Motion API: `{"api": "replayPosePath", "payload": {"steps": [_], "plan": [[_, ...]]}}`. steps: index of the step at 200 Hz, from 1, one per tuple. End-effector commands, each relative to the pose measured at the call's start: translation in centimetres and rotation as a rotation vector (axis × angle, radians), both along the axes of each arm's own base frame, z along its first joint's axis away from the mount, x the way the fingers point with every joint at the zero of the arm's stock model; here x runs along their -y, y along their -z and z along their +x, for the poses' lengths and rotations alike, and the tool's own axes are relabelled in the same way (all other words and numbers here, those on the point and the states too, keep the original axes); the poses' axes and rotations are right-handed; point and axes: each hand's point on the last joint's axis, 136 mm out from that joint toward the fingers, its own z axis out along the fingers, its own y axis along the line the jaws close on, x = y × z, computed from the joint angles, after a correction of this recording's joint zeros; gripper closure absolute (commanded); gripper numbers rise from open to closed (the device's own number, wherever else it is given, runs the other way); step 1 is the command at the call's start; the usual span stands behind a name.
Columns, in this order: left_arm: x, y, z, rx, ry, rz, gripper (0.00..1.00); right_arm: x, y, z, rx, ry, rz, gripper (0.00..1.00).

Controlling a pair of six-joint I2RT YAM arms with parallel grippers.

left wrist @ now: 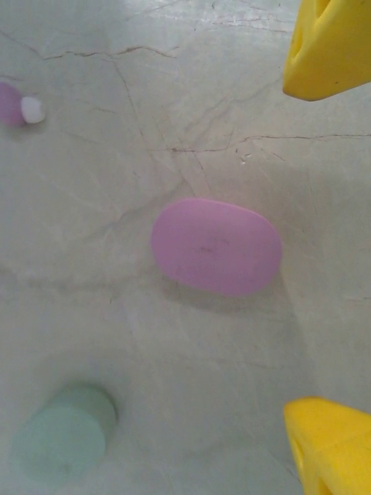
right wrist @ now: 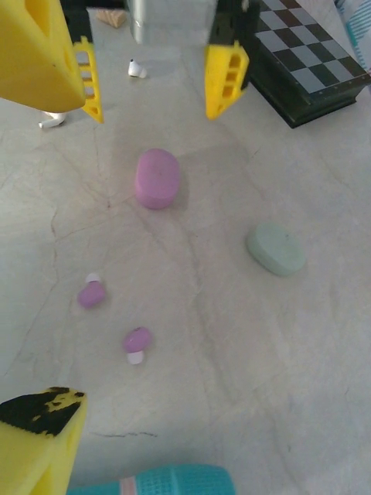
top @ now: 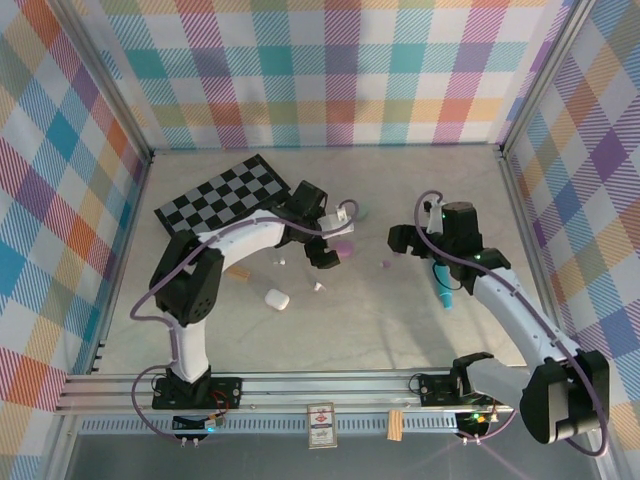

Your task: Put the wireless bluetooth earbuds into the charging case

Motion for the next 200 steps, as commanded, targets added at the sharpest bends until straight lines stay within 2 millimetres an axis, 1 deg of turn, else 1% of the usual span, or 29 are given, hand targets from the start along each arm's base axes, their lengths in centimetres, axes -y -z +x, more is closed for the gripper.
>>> {"api": "replayPosePath", "payload": {"steps": [1,30,97,114,127,135,151,177,186,200], "plan": [[-0.1,0.5,-1.2,-0.08,0.127,0.033,0.03,0.5,0.6,-1.0,-0.025,0.017,0.001,0.08],[0.6,1.4,-0.7,-0.125,0.156,0.03,0.07,0.4,1.0,-1.4,-0.036,0.015,0.014,0.09],[1.8,3.7,-0.6,-0.21,0.186,0.029,0.18,0.4,1.3,-1.5,-0.049,0.017,0.017,0.09],[2.1,4.0,-0.6,-0.221,0.193,0.017,0.24,0.4,1.4,-1.5,-0.054,0.019,0.016,0.09],[2.3,4.0,-0.6,-0.222,0.196,0.008,0.31,0.4,1.5,-1.5,-0.057,0.02,0.017,0.08],[2.4,3.9,-0.6,-0.222,0.196,0.003,0.38,0.4,1.5,-1.5,-0.059,0.019,0.017,0.09],[2.5,3.8,-0.7,-0.224,0.198,-0.001,0.46,0.5,1.6,-1.5,-0.062,0.024,0.016,0.09],[2.4,3.4,-0.9,-0.226,0.201,-0.011,0.51,0.5,1.6,-1.5,-0.065,0.029,0.019,0.09],[2.5,3.1,-1.1,-0.224,0.204,-0.023,0.53,0.4,1.6,-1.5,-0.066,0.031,0.024,0.09],[2.7,2.2,-1.3,-0.205,0.205,-0.056,0.54,0.2,1.5,-1.5,-0.068,0.028,0.038,0.09]]}}
